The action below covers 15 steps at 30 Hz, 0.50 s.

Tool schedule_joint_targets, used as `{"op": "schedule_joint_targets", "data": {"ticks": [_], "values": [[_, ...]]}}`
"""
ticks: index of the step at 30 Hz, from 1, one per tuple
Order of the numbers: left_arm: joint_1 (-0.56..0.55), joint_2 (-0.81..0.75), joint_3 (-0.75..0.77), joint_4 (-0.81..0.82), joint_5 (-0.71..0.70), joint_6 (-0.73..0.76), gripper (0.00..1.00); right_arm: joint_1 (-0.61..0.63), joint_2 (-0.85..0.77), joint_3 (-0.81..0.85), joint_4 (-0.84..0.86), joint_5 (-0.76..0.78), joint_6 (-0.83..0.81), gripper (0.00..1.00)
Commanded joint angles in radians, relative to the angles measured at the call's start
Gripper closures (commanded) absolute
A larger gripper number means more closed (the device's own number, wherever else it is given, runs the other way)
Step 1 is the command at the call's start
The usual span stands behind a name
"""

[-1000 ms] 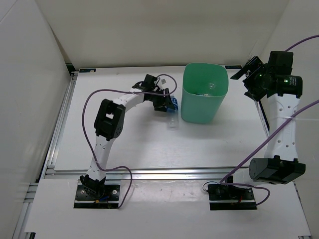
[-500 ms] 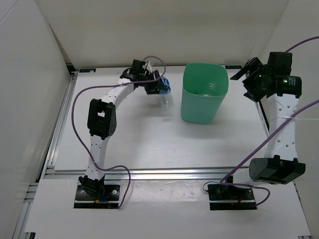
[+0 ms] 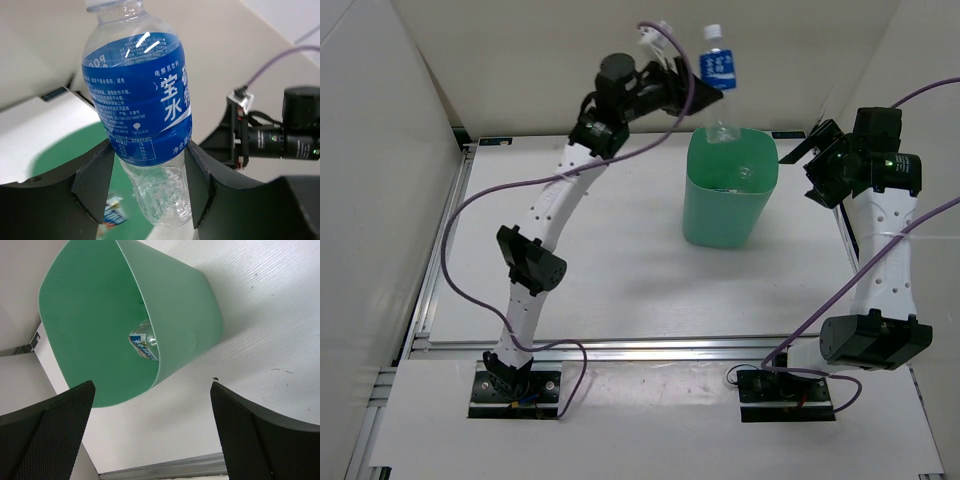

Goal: Put the plastic bottles in the bin

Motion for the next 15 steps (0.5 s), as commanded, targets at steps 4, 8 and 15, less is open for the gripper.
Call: {"op": "schedule_joint_targets", "data": {"ticks": [4,8,15], "values": [[-0.094,0.064,-0.071,-0.002,-0.093,0.083,0.19,0.0,-0.061,0.006,0.033,-0.011,-0.009,0.0],[-0.085,-0.001,-0.141,-0.002,-0.097,0.132,0.0,0.0,-0.113,-0.031,0.033,0.03,-0.03,0.0],[-0.076,-0.419,-0.632,-0.002,-0.44,0.345,0.0,0.0,-0.2,-0.147,0.033,0.133,-0.021,0.0]]}}
